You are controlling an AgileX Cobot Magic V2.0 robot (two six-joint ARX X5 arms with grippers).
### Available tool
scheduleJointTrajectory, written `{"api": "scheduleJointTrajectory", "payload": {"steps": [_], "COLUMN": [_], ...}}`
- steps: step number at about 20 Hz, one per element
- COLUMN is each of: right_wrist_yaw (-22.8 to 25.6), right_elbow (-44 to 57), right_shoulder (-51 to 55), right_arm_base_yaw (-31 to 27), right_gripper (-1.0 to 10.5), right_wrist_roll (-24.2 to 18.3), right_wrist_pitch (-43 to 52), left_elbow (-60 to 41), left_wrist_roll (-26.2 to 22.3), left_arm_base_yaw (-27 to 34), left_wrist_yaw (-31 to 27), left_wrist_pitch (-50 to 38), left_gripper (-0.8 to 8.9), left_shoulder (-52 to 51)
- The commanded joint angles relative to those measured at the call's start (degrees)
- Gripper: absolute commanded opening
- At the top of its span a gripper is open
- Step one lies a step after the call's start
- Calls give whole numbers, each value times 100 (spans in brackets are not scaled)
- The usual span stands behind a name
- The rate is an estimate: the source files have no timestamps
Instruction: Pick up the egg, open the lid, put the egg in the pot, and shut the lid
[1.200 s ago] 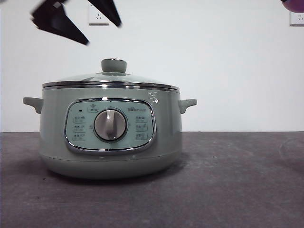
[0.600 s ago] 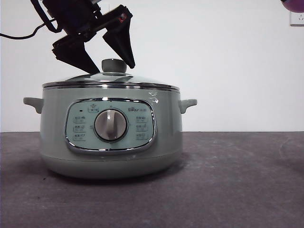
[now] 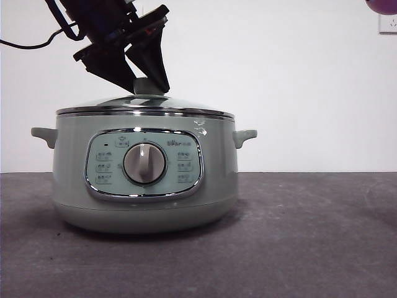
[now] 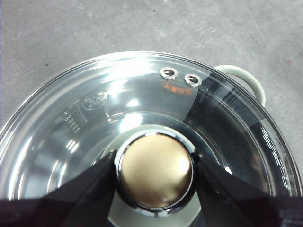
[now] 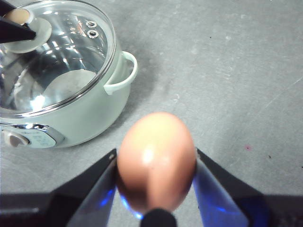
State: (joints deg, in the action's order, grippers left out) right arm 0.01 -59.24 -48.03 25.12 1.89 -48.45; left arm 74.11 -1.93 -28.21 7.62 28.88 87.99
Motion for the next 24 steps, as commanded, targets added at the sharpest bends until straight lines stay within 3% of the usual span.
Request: {"api": "scheduleJointTrajectory", "payload": {"steps": [1,9,15,18,24], "right_wrist_yaw": [-4,-31,-625,-911,-911], "right_elbow": [-7,-7,-7,-9,-647], "right_shoulder": [2,-61,-393,-835,-2529], "right_arm_base_yaw": [7,9,28,131,619], "right_gripper": [-12,-12,-13,-13,-13], "right_wrist_roll": [-31,-31,-28,-11,-57], "right_wrist_pitch": [37,46,673,1198,1751], "left_elbow": [-39,337,490,492,492], "left_wrist_roll": [46,48,61,59,61], "left_arm_base_yaw": [-7,-7,7,15,15], "left_wrist_yaw": [11,-2,-37,-319,-713], "left_wrist_pitch": [114,352,680,1049,2052], "left_gripper": [-8,-8,-8,-8,-8], "left_shoulder": [46,-107,-837,-1510,-3051]}}
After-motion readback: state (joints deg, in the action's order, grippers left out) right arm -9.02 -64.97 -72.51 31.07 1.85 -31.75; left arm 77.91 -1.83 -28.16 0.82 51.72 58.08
